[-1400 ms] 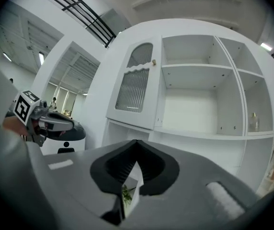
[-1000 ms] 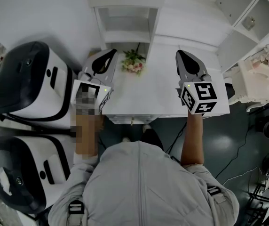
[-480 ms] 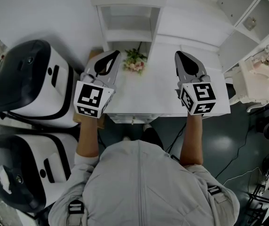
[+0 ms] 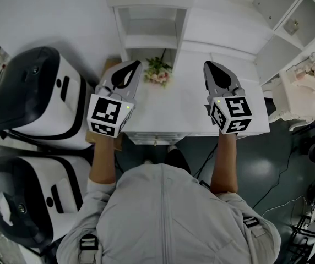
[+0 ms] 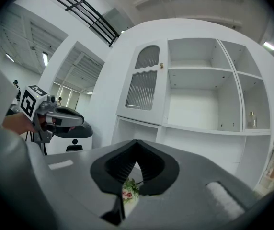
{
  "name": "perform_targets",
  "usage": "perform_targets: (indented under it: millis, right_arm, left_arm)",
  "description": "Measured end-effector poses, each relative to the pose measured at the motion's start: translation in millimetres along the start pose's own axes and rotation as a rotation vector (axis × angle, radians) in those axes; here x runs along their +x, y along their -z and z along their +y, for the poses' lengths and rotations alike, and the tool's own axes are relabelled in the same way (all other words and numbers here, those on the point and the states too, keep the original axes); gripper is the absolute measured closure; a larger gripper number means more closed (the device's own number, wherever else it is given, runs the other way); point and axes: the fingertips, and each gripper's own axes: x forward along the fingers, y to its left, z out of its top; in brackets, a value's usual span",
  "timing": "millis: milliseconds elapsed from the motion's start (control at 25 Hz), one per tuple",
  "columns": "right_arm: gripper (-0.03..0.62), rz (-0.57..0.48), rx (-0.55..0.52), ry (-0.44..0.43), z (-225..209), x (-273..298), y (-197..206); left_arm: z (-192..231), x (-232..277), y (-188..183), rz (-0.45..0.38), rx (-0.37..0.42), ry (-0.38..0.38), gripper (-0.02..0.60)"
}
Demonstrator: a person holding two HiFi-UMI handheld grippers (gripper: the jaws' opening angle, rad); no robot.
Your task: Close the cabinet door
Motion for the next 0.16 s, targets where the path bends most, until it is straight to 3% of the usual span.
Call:
perform_targets:
  millis: [160]
  right_arm:
    - [0.594,0.003,0.004,-0.003,-1.1,-0.4,1.5]
  left_arm:
    - [-2.5,1.3,1.2,0.006,-0.003,0.006,0.563]
